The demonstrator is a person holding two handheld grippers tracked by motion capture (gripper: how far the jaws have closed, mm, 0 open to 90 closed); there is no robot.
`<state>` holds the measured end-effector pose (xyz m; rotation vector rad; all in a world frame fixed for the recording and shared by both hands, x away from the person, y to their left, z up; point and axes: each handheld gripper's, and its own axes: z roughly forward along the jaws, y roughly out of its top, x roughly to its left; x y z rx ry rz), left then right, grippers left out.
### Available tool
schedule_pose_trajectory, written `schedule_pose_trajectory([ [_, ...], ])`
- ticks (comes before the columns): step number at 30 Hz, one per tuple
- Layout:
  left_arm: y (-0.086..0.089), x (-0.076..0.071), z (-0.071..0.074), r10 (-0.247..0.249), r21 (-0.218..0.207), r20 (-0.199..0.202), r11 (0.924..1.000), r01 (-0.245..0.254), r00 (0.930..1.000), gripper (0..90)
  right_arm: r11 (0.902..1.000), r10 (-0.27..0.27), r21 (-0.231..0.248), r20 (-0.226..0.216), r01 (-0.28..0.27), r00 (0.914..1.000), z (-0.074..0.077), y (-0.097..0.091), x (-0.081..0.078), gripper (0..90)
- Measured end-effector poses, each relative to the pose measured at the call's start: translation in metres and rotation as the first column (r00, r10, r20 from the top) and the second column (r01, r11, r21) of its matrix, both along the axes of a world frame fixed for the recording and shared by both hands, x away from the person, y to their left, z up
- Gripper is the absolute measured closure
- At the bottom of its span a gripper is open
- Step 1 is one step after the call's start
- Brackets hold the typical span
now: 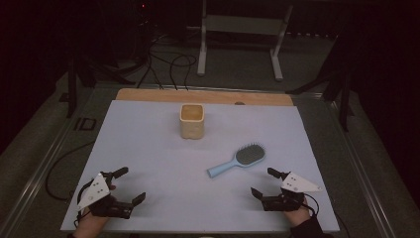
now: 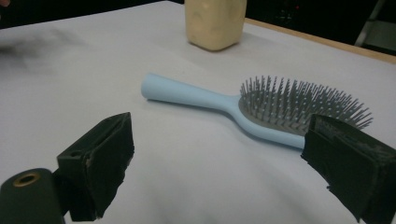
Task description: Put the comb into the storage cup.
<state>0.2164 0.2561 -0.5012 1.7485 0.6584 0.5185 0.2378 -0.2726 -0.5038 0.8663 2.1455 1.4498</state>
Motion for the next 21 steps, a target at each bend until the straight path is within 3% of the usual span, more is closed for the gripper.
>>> schedule_pose_trajectory([
  [5,0.000,-0.001,0.000,0.000,0.001,0.000,1.0000,0.000,1.0000,0.0,0.9999,0.014,0.005,-0.004,-0.014,0.9999,0.000,0.001,0.000,8.6],
  [15,0.001,-0.001,0.000,-0.003,-0.001,-0.002,1.0000,0.003,1.0000,0.0,0.9988,0.029,-0.040,0.003,-0.029,0.9996,0.001,0.007,-0.002,8.6],
  [17,0.000,-0.002,0.000,0.015,0.015,0.010,0.9998,-0.015,0.9998,0.0,0.9984,0.027,-0.049,0.016,-0.026,0.9995,0.003,0.009,-0.003,8.6],
  [21,0.001,-0.001,0.000,0.007,-0.004,-0.001,1.0000,-0.007,1.0000,0.0,0.9971,0.031,-0.069,0.005,-0.031,0.9995,0.005,0.011,-0.004,8.6],
])
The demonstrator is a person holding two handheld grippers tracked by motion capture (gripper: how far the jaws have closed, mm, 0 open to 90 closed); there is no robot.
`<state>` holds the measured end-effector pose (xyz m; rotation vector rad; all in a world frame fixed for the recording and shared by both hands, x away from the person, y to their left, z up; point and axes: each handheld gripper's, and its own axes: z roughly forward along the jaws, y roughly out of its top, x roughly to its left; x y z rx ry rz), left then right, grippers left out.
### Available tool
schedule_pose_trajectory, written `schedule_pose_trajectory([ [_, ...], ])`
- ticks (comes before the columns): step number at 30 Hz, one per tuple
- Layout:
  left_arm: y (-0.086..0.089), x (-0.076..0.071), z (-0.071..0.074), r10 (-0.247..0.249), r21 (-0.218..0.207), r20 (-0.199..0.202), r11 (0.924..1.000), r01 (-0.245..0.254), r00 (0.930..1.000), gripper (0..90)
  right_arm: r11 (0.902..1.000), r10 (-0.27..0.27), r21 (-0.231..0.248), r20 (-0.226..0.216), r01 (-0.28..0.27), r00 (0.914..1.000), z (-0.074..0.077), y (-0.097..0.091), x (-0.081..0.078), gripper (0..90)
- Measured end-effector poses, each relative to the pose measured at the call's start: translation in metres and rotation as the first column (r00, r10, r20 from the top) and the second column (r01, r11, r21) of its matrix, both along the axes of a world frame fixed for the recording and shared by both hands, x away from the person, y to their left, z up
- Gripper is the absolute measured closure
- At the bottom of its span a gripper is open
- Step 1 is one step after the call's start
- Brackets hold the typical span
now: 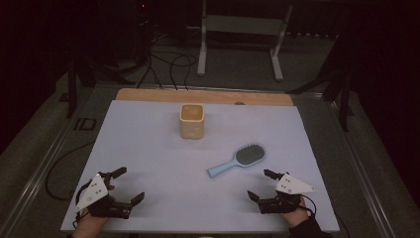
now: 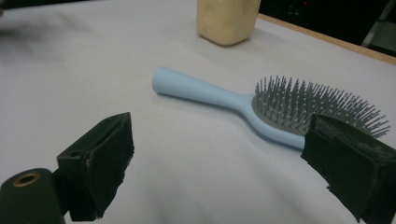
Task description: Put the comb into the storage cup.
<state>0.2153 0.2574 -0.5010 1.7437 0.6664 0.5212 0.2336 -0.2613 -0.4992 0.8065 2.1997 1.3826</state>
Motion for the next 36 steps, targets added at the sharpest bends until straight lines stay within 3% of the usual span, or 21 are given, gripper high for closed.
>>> schedule_pose_trajectory([
  [3,-0.002,0.000,0.000,-0.005,0.012,0.003,0.9999,0.005,1.0000,0.0,0.9995,-0.004,-0.031,0.007,0.005,1.0000,0.002,0.003,-0.002,8.6],
  [10,-0.002,0.000,0.000,-0.010,0.011,0.002,0.9999,0.010,0.9999,0.0,0.9999,0.002,-0.012,-0.007,-0.002,1.0000,0.011,0.005,-0.005,8.6],
  [17,-0.002,-0.001,0.001,-0.006,0.010,0.004,0.9999,0.006,1.0000,0.0,0.9993,-0.021,-0.030,0.014,0.022,0.9997,0.025,0.010,-0.010,8.6],
  [20,-0.002,-0.001,0.001,-0.008,0.010,0.005,0.9999,0.008,1.0000,0.0,0.9997,-0.023,-0.008,0.019,0.023,0.9996,0.037,0.009,-0.008,8.6],
  [28,-0.003,0.000,0.000,-0.012,0.011,0.001,0.9999,0.012,0.9999,0.0,0.9994,-0.027,-0.021,0.065,0.028,0.9975,0.065,0.011,0.000,8.7],
  [36,-0.003,0.000,0.000,-0.013,0.015,-0.003,0.9998,0.013,0.9999,0.0,0.9992,-0.026,-0.028,0.087,0.028,0.9958,0.083,0.020,0.012,8.7],
])
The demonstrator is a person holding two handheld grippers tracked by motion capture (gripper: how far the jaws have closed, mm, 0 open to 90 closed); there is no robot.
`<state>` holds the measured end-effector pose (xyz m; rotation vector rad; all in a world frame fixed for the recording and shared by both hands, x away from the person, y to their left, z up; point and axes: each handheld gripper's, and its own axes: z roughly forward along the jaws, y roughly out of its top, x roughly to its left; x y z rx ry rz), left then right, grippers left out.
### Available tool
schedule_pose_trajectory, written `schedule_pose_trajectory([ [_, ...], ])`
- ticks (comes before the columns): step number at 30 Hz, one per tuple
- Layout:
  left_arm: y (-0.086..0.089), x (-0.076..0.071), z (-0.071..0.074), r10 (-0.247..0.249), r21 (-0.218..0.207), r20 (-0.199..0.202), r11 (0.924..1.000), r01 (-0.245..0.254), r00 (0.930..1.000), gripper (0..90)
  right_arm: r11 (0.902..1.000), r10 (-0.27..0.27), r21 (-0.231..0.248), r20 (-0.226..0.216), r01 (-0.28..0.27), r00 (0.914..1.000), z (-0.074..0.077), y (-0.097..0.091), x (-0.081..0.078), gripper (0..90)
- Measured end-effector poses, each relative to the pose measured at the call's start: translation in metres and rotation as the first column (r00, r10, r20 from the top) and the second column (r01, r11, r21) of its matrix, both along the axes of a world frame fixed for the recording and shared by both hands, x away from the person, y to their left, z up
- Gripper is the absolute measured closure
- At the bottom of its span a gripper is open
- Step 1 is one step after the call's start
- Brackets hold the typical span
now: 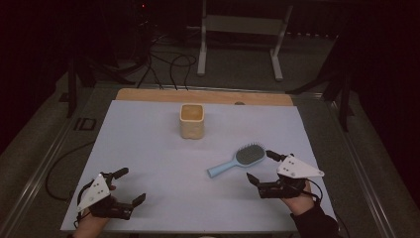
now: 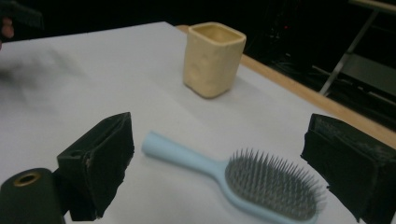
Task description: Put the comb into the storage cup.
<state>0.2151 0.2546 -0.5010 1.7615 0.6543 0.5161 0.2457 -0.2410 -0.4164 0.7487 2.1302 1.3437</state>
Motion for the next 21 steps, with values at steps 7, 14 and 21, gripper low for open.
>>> schedule_pose_trajectory([
  [7,0.000,0.000,0.000,-0.001,-0.001,0.003,1.0000,0.001,1.0000,0.0,0.9996,0.018,-0.022,0.028,-0.017,0.9995,0.018,0.017,0.016,8.7],
  [14,0.000,0.000,0.000,-0.002,-0.004,0.001,1.0000,0.002,1.0000,0.0,0.9984,0.049,-0.027,0.027,-0.049,0.9984,0.021,0.034,0.029,8.7],
  [21,0.000,0.000,0.000,-0.002,-0.001,0.002,1.0000,0.002,1.0000,0.0,0.9969,0.071,-0.034,0.001,-0.070,0.9975,0.018,0.052,0.041,8.7],
])
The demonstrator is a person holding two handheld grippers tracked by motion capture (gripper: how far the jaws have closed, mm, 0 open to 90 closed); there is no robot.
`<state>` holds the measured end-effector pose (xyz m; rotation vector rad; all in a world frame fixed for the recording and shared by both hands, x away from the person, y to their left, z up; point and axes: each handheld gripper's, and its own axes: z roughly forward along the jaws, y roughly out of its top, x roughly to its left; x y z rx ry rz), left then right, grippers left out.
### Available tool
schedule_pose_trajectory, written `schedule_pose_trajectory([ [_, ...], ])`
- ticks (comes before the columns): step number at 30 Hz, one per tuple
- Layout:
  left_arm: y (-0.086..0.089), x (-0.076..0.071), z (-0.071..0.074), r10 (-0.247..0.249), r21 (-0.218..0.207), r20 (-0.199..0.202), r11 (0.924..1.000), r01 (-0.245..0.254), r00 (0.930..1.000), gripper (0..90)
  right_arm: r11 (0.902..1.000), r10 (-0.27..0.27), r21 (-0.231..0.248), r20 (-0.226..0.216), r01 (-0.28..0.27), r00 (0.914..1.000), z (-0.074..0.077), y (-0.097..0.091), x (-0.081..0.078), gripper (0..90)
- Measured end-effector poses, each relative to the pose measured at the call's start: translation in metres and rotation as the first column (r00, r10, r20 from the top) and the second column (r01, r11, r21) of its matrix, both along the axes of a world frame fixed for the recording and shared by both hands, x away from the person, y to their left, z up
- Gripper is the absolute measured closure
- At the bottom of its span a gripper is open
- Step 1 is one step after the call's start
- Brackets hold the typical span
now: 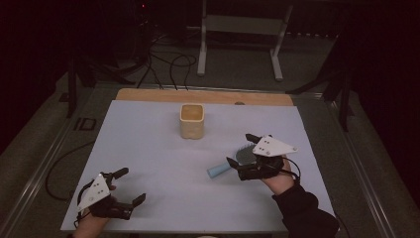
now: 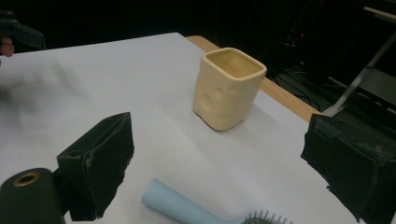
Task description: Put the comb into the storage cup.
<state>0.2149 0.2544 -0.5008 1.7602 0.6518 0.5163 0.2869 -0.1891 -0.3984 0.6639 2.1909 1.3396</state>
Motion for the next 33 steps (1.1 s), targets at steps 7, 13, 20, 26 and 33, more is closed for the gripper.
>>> schedule_pose_trajectory([
  [7,0.000,0.000,0.000,0.001,-0.003,0.005,1.0000,-0.001,1.0000,0.0,0.9992,0.037,-0.015,-0.023,-0.037,0.9991,-0.008,0.017,0.008,8.7],
  [13,-0.001,0.000,0.000,-0.004,0.002,0.005,1.0000,0.004,1.0000,0.0,0.9977,0.064,-0.019,-0.050,-0.065,0.9967,-0.017,0.029,0.015,8.7],
  [20,-0.001,0.000,0.000,-0.006,-0.001,0.001,1.0000,0.006,1.0000,0.0,0.9962,0.082,-0.022,-0.078,-0.084,0.9935,-0.029,0.039,0.022,8.7],
  [26,-0.001,0.000,0.000,-0.009,-0.002,-0.001,1.0000,0.009,1.0000,0.0,0.9947,0.098,-0.022,-0.108,-0.101,0.9893,-0.040,0.049,0.030,8.7],
  [33,-0.001,0.000,0.000,-0.010,0.000,-0.002,1.0000,0.010,1.0000,0.0,0.9919,0.115,-0.037,-0.144,-0.122,0.9829,-0.054,0.062,0.038,9.0],
])
